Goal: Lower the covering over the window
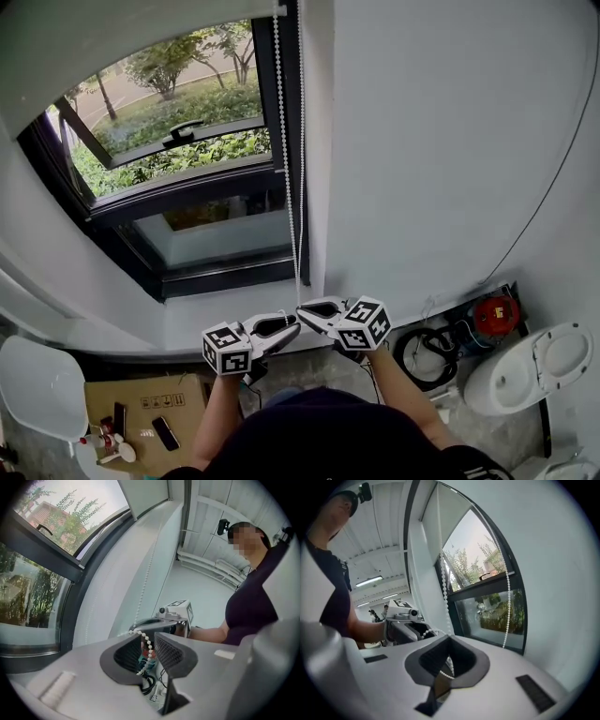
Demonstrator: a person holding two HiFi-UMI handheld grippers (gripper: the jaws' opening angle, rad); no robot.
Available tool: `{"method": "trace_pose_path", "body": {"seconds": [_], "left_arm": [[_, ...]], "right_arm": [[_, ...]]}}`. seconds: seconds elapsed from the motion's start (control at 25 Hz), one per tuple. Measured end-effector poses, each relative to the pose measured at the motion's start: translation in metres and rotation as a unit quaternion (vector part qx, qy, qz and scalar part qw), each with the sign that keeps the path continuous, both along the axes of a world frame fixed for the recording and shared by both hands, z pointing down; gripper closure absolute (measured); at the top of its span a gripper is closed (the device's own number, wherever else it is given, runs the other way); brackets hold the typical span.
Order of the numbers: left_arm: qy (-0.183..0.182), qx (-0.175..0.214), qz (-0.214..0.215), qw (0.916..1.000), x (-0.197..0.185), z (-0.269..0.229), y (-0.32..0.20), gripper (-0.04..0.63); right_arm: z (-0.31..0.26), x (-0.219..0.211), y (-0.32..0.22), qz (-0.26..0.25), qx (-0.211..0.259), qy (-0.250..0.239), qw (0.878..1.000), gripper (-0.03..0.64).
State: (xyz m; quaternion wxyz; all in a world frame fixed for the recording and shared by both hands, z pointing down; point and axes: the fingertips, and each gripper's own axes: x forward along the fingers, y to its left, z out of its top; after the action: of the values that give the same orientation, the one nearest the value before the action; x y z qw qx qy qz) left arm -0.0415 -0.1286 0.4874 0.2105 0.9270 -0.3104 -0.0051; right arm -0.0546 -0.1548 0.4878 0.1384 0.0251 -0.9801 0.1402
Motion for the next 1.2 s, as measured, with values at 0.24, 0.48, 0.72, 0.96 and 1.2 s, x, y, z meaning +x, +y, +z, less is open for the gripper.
{"method": "trace_pose_path", "body": {"seconds": [0.24,0.48,0.72,0.96,1.2], "left_arm": [[-0.015,0.018,0.011,0.9997,0.002,-0.012,-0.001,0.502],[-0.01,0.027,-0.007,0.9996,-0.013,-0.022,-0.003,0.502],[-0.024,-0.023,-0.003,0.9994,-0.038,0.009,0.007,0.502],[-0.016,-0.04,-0.035,0.9984,-0.074,0.013,0.017,0.502],[-0.025,-0.031,-0.064,0.9971,-0.111,0.003,0.026,0.502]], "right_arm": [[0.033,-0.006,0.014,-0.022,0.014,0.052,0.998,0.604],[0.053,0.0,0.028,-0.013,-0.018,0.051,0.998,0.604],[0.058,0.003,0.0,0.033,-0.025,0.054,0.998,0.604],[0.06,-0.008,-0.01,0.046,-0.01,0.085,0.995,0.604],[0.064,-0.02,-0.018,0.05,-0.009,0.106,0.993,0.604]]}}
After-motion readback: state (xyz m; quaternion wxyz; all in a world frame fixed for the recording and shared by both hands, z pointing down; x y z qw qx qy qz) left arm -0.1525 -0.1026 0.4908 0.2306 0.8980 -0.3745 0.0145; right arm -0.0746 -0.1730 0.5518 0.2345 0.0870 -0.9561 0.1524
